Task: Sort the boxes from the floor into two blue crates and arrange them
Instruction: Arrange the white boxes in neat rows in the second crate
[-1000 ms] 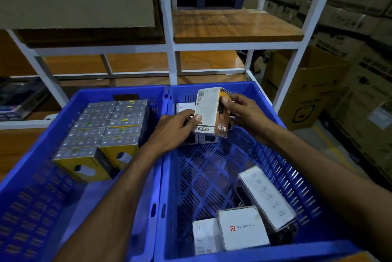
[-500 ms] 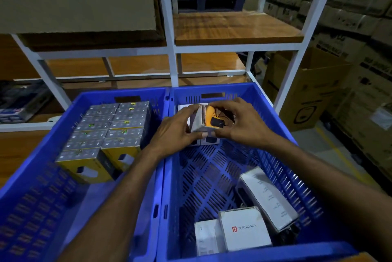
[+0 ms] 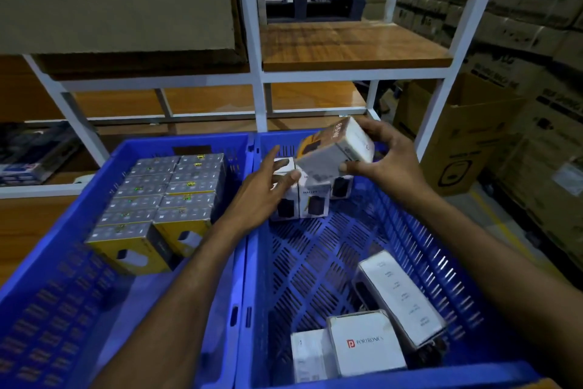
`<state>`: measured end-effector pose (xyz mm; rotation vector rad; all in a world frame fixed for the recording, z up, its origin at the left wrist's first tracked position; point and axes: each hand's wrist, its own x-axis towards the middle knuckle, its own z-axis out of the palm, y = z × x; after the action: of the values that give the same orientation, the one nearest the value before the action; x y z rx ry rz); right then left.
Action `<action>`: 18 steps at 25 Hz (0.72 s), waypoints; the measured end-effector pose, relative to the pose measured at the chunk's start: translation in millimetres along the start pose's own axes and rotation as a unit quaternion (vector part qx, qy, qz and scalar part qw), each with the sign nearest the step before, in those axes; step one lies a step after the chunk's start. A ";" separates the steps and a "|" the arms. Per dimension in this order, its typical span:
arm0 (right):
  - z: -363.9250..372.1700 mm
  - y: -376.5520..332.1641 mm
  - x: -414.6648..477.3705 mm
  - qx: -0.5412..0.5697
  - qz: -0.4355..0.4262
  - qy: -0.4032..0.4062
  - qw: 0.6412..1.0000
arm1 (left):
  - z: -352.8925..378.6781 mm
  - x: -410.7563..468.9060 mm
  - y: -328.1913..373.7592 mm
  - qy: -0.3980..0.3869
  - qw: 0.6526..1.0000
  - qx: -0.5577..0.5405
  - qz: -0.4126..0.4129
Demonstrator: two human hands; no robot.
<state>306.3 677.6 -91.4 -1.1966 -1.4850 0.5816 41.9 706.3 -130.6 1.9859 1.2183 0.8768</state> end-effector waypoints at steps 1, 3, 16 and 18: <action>-1.3 -1.9 -1.6 -0.097 -0.096 0.021 0.990 | 0.0 0.3 -1.1 -0.005 1.000 0.011 0.008; 2.2 -5.0 -5.2 -0.243 -0.272 0.030 0.931 | 1.0 1.9 -1.9 0.003 0.999 0.044 0.025; 21.0 1.3 -11.1 -0.262 -0.225 -0.128 0.930 | -2.4 1.4 10.4 0.038 0.988 -0.149 -0.027; 21.8 0.1 -13.8 -0.158 -0.112 -0.177 0.965 | -1.4 1.9 9.7 0.039 0.990 -0.130 -0.034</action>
<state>284.8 670.5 -103.7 -1.1823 -2.0464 0.4283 46.2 704.7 -121.7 1.7081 1.1432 1.0324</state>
